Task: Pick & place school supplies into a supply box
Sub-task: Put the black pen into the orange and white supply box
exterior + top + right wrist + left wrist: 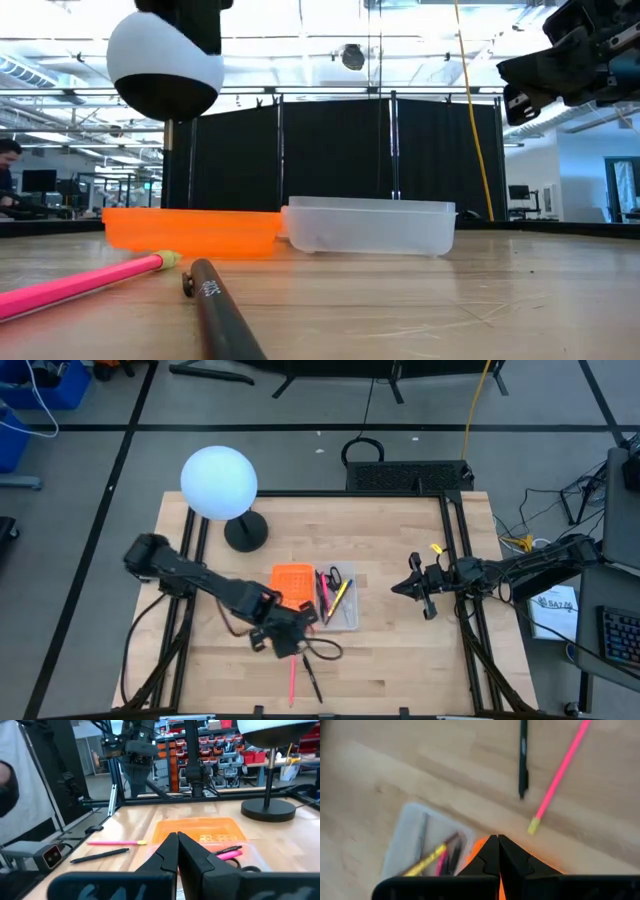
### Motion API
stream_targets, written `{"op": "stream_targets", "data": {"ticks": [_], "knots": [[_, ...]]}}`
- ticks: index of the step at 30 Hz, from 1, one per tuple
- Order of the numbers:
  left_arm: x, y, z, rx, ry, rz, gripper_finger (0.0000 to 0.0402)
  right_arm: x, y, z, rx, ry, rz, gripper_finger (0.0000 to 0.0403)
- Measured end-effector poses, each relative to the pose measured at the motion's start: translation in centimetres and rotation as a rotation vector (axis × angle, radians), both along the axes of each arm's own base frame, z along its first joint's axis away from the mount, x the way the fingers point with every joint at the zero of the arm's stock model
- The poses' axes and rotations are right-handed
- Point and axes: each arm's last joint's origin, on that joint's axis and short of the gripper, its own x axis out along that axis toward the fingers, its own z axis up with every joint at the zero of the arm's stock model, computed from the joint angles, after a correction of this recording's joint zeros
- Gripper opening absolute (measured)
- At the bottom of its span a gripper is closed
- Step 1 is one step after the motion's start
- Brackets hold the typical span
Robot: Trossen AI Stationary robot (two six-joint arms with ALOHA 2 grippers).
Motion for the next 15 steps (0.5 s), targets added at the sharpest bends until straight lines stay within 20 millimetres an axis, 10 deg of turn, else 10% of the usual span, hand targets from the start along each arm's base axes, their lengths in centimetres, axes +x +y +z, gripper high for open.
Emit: {"op": "stream_targets", "data": {"ticks": [15], "knots": [[-12.7,6.4,-2.5,-0.721,-0.687,0.35,0.0003,0.2,0.3,-0.6,0.016,0.062,-0.016,0.0]]}}
